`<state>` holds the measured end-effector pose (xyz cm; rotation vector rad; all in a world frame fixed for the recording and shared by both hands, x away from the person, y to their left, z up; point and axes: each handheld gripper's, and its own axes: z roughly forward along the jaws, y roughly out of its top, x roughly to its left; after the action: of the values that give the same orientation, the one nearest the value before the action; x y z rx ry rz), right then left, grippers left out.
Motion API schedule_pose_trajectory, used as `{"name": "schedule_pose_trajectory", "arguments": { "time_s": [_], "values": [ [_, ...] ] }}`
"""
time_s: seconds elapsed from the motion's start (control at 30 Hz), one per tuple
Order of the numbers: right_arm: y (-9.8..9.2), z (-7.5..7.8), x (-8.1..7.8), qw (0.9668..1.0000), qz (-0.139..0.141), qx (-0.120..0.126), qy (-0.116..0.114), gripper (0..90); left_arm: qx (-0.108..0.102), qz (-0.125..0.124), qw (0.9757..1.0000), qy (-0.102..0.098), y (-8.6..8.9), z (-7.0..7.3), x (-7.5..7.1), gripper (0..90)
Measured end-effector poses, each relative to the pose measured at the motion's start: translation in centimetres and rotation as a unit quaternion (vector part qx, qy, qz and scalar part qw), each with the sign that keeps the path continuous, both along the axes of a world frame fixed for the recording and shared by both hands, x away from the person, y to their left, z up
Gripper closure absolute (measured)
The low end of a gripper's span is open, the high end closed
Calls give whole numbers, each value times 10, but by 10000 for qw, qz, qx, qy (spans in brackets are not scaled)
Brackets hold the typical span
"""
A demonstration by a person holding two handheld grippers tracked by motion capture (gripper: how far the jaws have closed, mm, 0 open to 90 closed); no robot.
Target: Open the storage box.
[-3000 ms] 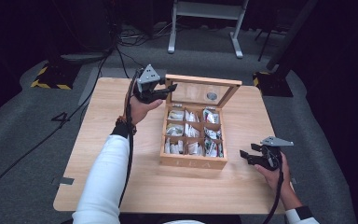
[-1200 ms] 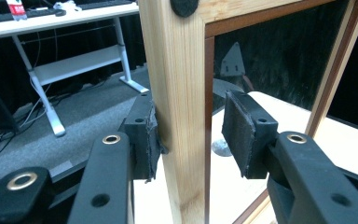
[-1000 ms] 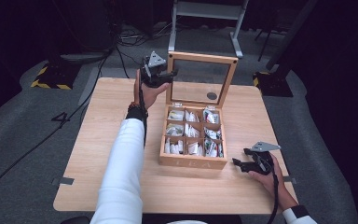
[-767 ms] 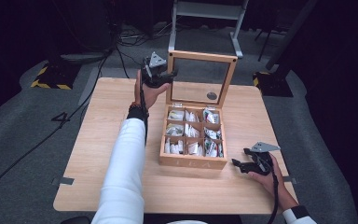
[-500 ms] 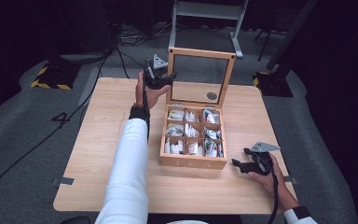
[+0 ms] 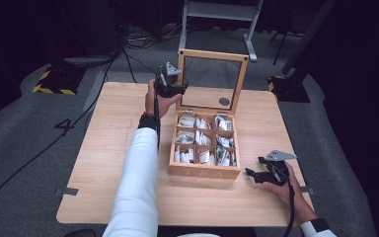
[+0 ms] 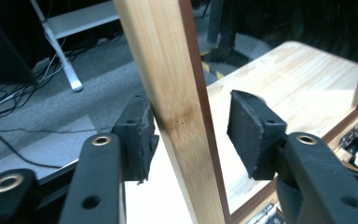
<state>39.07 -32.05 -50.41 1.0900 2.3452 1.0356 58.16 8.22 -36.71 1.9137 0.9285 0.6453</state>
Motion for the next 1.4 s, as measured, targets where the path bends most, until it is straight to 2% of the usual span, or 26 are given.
{"name": "schedule_pose_trajectory", "arguments": {
  "time_s": [0.1, 0.17, 0.23, 0.33, 0.43, 0.53, 0.6, 0.67, 0.8, 1.03, 1.1, 1.3, 1.4],
  "values": [
    [0, 0, 0, 10000, -3, 0, -2, 214, 93, -19, 10000, 5, 2, 4, -5, 472],
    [0, 0, 0, 10000, -1, -1, 1, 214, 156, -30, 9999, -64, 4, 9, -11, 434],
    [0, 0, 0, 10000, -5, -3, 1, 214, 139, -129, 9998, -90, 6, 14, -17, 408],
    [0, 0, 0, 10000, -11, -2, -2, 213, 321, -102, 9993, -179, 9, 24, -27, 320],
    [0, 0, 0, 10000, -15, -3, 2, 211, 363, -138, 9990, -214, 11, 31, -36, 270],
    [0, 0, 0, 10000, -13, -1, 6, 205, 558, -115, 9981, -236, 13, 37, -45, 226],
    [0, 0, 1, 10000, -16, -9, 9, 204, 646, -218, 9974, -236, 14, 38, -53, 187],
    [0, 0, 1, 10000, -16, -10, 8, 204, 664, -258, 9973, -202, 16, 38, -59, 171],
    [0, 0, 0, 10000, -28, -12, 8, 205, 880, -355, 9951, -264, 21, 35, -73, 171],
    [-2, 3, -2, 9999, 40, -103, 121, 201, 1075, -494, 9925, -306, 41, 30, -103, 172],
    [-2, 3, -2, 9998, 59, -117, 139, 201, 1239, -527, 9904, -298, 46, 27, -111, 172],
    [-2, 3, -1, 9998, 78, -119, 140, 198, 1441, -574, 9875, -268, 61, 16, -133, 172],
    [-2, 4, -1, 9998, 83, -111, 165, 217, 1410, -579, 9880, -235, 68, 9, -141, 176]
  ]
}}
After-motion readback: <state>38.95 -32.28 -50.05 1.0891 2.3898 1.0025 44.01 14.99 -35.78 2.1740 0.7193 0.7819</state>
